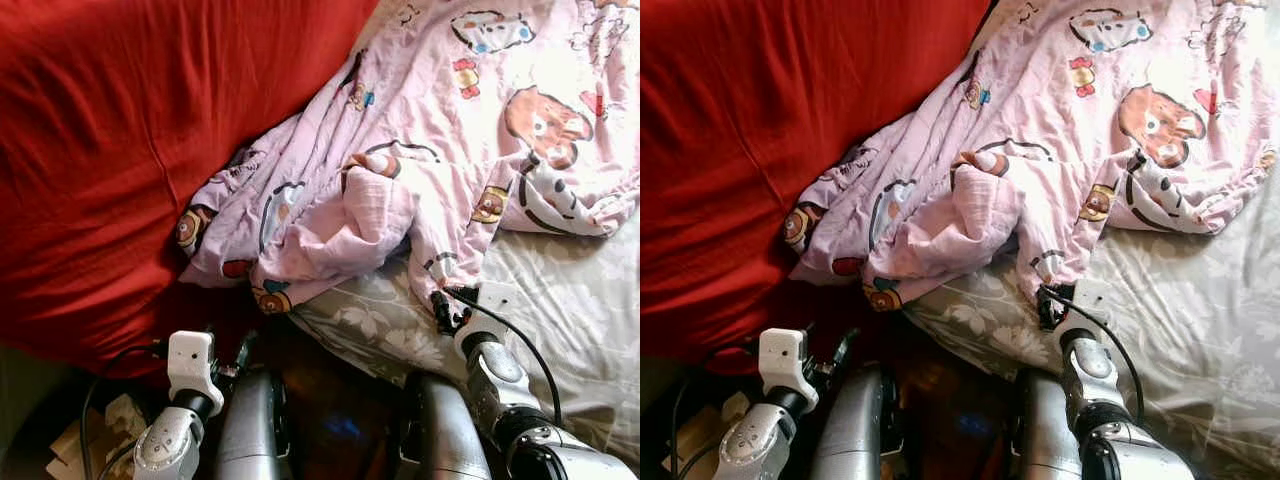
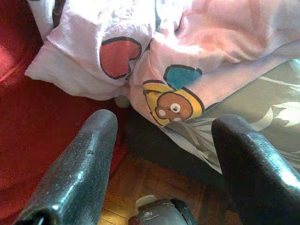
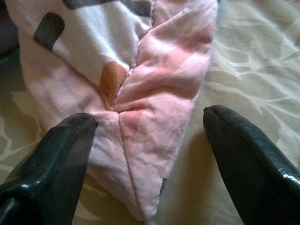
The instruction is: Clean up the room
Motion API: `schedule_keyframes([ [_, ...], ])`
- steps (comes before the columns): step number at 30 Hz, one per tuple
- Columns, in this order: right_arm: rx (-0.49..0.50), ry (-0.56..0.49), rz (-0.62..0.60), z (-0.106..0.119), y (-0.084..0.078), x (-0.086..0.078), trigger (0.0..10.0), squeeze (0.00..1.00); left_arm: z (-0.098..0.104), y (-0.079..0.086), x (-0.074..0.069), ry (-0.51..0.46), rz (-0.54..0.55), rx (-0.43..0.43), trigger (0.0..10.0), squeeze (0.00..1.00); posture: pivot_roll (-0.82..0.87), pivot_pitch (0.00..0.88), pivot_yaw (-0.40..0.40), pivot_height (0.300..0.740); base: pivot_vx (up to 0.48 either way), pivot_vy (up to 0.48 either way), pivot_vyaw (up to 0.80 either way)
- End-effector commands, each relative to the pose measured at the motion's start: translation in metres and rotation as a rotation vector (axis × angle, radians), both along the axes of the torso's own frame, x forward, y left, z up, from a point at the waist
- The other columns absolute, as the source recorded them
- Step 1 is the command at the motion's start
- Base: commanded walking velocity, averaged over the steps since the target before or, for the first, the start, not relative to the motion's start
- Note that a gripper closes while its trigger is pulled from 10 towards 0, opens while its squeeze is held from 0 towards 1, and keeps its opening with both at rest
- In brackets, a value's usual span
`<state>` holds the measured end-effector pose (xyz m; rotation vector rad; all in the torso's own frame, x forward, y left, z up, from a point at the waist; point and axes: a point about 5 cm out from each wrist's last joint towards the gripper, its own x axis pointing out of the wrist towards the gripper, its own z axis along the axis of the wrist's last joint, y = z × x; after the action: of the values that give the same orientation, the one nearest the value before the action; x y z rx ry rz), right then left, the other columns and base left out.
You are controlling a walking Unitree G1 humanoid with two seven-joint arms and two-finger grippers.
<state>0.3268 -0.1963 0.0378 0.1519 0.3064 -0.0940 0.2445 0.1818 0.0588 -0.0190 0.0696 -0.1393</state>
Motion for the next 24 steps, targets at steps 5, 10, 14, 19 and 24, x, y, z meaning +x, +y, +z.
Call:
schedule_keyframes([
  [5, -0.013, 0.053, 0.041, -0.008, 0.005, -0.004, 10.0, 0.6, -0.007, 0.001, -0.008, 0.046, 0.0, 0.005, 10.0, 0.0, 0.2, 0.36, 0.073, 0.596, 0.0, 0.0, 0.0],
  [10, -0.042, 0.067, 0.13, -0.009, 0.014, -0.004, 10.0, 0.0, -0.006, 0.001, -0.01, 0.052, 0.003, 0.005, 10.0, 0.0, 0.21, 0.373, 0.07, 0.596, 0.0, 0.0, 0.0],
  [14, -0.037, 0.062, 0.144, -0.009, 0.016, -0.004, 10.0, 0.0, -0.006, 0.001, -0.011, 0.054, 0.005, 0.004, 10.0, 0.0, 0.21, 0.373, 0.07, 0.596, 0.0, 0.0, 0.0],
  [19, -0.029, 0.065, 0.175, -0.01, 0.021, -0.004, 6.4, 0.0, -0.006, 0.001, -0.011, 0.059, 0.007, 0.004, 10.0, 0.0, 0.21, 0.375, 0.069, 0.596, 0.0, 0.0, 0.0],
  [24, -0.043, 0.085, 0.19, -0.014, 0.022, -0.007, 0.0, 0.0, -0.007, 0.0, -0.01, 0.063, 0.008, 0.002, 10.0, 0.0, 0.2, 0.375, 0.067, 0.596, 0.0, 0.0, 0.0],
])
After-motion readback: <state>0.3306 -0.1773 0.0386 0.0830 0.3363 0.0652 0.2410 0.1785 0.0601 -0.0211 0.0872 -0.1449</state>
